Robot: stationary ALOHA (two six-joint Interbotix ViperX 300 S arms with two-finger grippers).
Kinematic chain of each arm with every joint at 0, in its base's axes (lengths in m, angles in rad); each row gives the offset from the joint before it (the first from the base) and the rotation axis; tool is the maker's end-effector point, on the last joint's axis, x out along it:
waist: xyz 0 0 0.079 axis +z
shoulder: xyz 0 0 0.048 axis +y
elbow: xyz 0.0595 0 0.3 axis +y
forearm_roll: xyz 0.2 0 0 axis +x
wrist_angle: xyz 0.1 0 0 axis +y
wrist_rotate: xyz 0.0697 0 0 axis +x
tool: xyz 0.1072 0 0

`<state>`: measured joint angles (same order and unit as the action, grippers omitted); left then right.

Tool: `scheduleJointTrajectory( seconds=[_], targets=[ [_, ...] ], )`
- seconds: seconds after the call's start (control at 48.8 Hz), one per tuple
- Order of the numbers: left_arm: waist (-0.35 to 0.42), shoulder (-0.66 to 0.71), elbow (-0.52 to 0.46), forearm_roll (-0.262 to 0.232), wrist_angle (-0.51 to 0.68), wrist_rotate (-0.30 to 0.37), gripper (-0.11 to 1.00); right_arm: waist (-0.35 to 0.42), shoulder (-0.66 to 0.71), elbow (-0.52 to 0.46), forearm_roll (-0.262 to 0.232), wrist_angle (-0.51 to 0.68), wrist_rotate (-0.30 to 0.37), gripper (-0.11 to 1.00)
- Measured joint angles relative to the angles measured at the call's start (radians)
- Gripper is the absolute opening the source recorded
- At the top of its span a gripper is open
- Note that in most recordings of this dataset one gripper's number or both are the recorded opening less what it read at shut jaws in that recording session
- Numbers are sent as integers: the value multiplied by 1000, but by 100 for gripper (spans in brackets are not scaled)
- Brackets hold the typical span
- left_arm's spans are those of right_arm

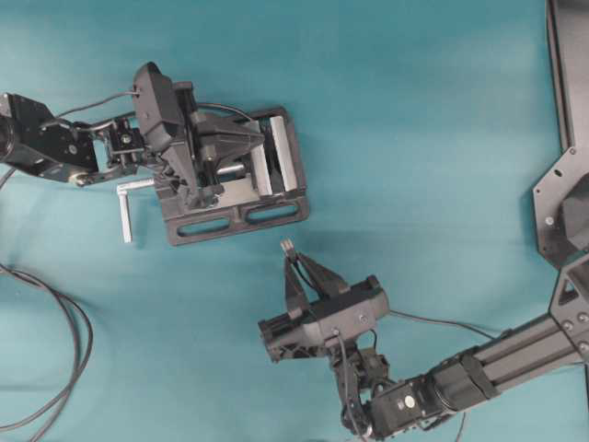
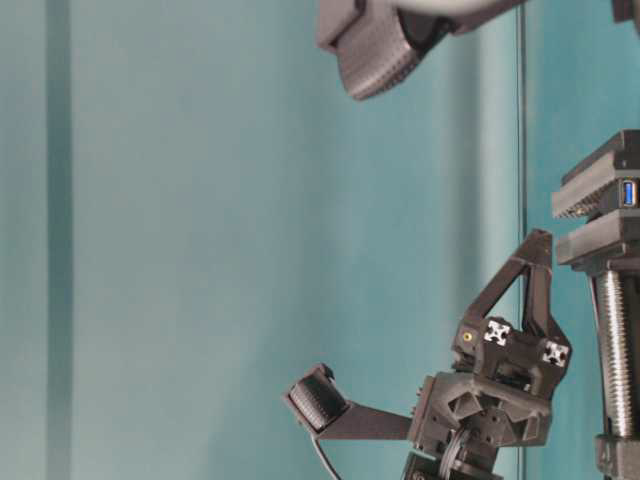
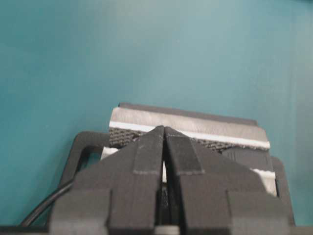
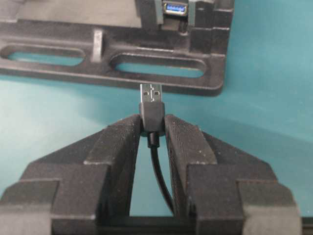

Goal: Insert the USB cable into the fixed female connector.
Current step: 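Swing the right gripper toward the vise, aligning plug with the port, then push the USB plug with the right gripper into the vise-held port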

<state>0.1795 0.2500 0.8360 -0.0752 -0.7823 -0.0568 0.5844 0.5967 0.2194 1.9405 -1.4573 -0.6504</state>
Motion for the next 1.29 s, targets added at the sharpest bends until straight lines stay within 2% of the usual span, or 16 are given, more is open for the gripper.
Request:
scheduleJointTrajectory(
  seconds=[0.246,0.574,0.841,1.292],
  targets=[
    [0,0,2,-2,-2,-2,2,-32,-2,6,0,-2,0,22],
    [32,-46,86,-2,-120,0,2,-72,0,15,-5,-2,0,22],
    [32,-140,137,0,-71,0,2,-107,0,18,-17,-2,-5,22],
    [38,-144,152,0,-58,0,2,-126,0,20,-18,2,-6,22]
  ],
)
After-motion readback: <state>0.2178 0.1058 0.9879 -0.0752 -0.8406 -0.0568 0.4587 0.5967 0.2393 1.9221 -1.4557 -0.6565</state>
